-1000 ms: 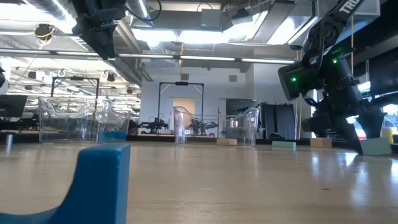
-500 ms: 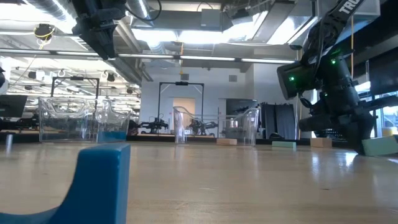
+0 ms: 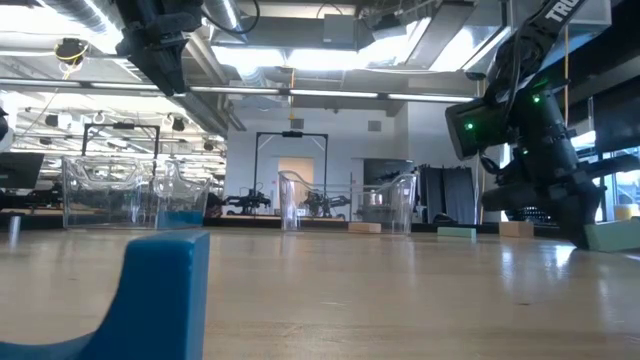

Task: Sort & place blocks by color
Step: Put the middle right light blue block into the bottom transparent bin

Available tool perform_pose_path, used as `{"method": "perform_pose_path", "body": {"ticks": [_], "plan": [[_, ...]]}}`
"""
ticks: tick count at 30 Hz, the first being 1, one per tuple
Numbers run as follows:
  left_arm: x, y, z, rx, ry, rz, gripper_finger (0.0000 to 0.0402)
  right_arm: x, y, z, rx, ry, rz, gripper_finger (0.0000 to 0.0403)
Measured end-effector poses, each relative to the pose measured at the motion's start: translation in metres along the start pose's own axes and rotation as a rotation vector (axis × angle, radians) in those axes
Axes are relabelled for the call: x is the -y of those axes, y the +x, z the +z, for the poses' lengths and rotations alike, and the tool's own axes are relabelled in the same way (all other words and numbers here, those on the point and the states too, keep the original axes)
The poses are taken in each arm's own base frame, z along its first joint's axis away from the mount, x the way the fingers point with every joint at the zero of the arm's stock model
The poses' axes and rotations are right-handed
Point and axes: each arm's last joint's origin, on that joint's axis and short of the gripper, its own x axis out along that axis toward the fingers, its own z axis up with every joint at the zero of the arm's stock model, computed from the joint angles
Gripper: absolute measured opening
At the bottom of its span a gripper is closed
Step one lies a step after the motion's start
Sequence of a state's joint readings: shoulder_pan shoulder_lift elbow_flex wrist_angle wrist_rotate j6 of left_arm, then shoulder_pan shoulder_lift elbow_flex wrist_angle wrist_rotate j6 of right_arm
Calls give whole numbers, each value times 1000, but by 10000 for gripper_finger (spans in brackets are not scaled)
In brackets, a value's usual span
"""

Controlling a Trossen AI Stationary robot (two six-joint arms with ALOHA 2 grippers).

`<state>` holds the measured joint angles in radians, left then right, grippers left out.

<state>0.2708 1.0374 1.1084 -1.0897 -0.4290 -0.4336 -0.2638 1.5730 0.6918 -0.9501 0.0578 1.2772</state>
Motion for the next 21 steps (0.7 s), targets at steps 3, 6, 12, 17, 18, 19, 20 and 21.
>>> {"method": "perform_pose_path", "body": {"ticks": [3, 6, 12, 17, 18, 19, 20, 21], "plan": [[0, 0, 0, 0, 0, 0, 181, 0, 0, 0, 5, -48, 0, 12], [0, 0, 0, 0, -1, 0, 181, 0, 0, 0, 6, -58, 2, 13], [0, 0, 0, 0, -2, 0, 181, -1, 0, 1, 18, -132, 2, 13], [0, 0, 0, 0, -3, 0, 181, 0, 0, 1, 18, -150, -3, 7], [0, 0, 0, 0, -3, 0, 181, 0, 0, 1, 15, -162, -2, 5], [0, 0, 0, 0, -3, 0, 181, 0, 0, 0, 9, -180, 1, 3], [0, 0, 0, 0, -4, 0, 181, 0, 0, 0, 0, -183, 4, 4], [0, 0, 0, 0, -5, 0, 181, 0, 0, 0, -6, -184, 6, 6]]}}
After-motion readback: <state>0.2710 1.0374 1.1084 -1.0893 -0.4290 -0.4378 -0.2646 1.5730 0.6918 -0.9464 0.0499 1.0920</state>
